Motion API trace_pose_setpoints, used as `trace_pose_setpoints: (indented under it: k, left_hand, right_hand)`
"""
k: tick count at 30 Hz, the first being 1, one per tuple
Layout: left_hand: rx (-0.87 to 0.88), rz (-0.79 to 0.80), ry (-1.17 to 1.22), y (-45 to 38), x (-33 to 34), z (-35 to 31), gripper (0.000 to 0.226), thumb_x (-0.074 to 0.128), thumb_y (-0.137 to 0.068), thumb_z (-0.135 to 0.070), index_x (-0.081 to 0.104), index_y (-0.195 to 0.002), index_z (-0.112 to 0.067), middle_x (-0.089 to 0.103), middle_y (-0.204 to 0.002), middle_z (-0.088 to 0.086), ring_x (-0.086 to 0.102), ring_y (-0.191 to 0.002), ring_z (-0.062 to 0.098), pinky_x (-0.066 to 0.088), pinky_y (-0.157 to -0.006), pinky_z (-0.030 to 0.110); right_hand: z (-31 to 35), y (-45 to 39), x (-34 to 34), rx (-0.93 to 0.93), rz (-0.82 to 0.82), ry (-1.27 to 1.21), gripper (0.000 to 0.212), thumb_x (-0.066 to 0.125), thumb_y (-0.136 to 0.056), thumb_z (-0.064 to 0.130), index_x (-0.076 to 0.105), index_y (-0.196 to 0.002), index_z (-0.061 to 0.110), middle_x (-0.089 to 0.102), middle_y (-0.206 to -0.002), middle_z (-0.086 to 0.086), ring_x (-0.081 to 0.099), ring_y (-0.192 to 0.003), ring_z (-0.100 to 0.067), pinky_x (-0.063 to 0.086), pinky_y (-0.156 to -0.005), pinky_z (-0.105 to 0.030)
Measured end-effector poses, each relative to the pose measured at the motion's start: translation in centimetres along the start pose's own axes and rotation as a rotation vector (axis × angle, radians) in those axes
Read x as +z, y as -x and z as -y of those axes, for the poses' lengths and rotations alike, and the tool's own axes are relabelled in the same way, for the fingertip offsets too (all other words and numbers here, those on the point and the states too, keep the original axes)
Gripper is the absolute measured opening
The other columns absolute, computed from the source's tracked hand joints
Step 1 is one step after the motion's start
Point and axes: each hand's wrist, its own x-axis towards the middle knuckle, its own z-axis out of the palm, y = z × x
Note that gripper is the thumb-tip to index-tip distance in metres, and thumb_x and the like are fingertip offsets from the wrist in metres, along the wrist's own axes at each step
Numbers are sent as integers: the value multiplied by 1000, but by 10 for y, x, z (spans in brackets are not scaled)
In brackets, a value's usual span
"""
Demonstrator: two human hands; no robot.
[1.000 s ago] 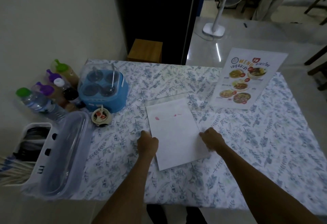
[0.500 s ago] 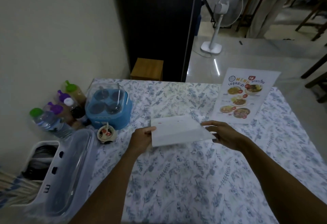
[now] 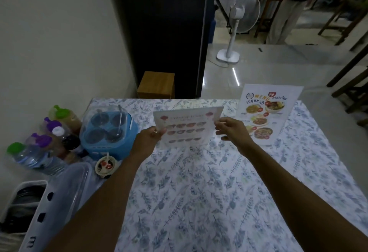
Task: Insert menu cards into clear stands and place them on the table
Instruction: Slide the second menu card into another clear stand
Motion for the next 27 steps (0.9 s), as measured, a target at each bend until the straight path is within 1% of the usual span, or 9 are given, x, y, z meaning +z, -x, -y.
trace_pose_setpoints:
  k: [2,5,6,8,11,15,17,21,27]
  left_hand:
    - [-19,-11,-7,-9,2,-7,48,55,-93,-57,68,-95,-12,74,-90,8,68,-83,26,51,-75,39]
    - [-34,-33,-27,-23,3,-12,40,55,-95,-53,64,-89,-14,72,-88,8,67,-80,26,50,-67,35]
    - [-41,-39,-25,-28,3,-12,38,55,-95,-52,64,-88,-15,72,-87,7,68,-81,26,52,-69,36]
    - [-54,-51,-34,-37,4,-10,38,55,-94,-53,65,-89,-17,73,-87,7,69,-84,28,57,-78,44]
    - [-76,-65,-74,-47,5,-9,38,54,-93,-55,65,-90,-19,73,-88,6,70,-84,28,58,-82,48]
    - [-72,-63,-128,-57,6,-11,35,55,-94,-53,65,-92,-20,73,-87,4,70,-84,29,57,-80,44]
    - [-79,-68,-149,-61,5,-11,34,55,-95,-52,65,-93,-19,72,-86,2,70,-85,28,56,-80,42]
    - [-94,-74,-195,-66,6,-11,32,53,-93,-54,63,-88,-24,72,-86,1,69,-85,28,57,-83,46]
    - [-121,-74,-212,-72,8,-10,32,52,-92,-57,59,-82,-28,72,-80,-6,70,-82,24,58,-84,47]
  right_hand:
    - [-1,-11,6,-26,-49,43,18,65,-95,31,73,-103,17,76,-94,-8,73,-88,-23,57,-71,-33]
    - [-1,-26,12,-66,-113,147,23,63,-95,33,71,-108,16,75,-93,-5,73,-86,-20,59,-68,-32]
    - [0,-31,13,-89,-130,187,23,63,-96,33,71,-109,15,75,-92,-3,73,-84,-18,59,-65,-30]
    - [1,-39,16,-127,-154,266,20,62,-97,32,69,-107,17,72,-88,0,70,-77,-10,58,-64,-28]
    - [1,-51,18,-160,-159,351,16,60,-98,34,68,-104,21,71,-85,1,68,-73,-9,60,-70,-35]
    - [0,-61,21,-144,-153,355,18,58,-98,34,66,-107,20,74,-90,-2,72,-80,-17,63,-67,-40]
    - [-1,-65,24,-134,-162,351,19,58,-99,34,65,-109,20,74,-92,-2,72,-81,-16,64,-70,-42]
    - [-6,-72,30,-114,-186,355,19,57,-98,37,64,-109,23,76,-93,0,73,-78,-14,63,-71,-48]
    - [-6,-79,35,-76,-193,350,18,55,-99,36,62,-108,22,75,-93,-3,72,-76,-14,63,-72,-49]
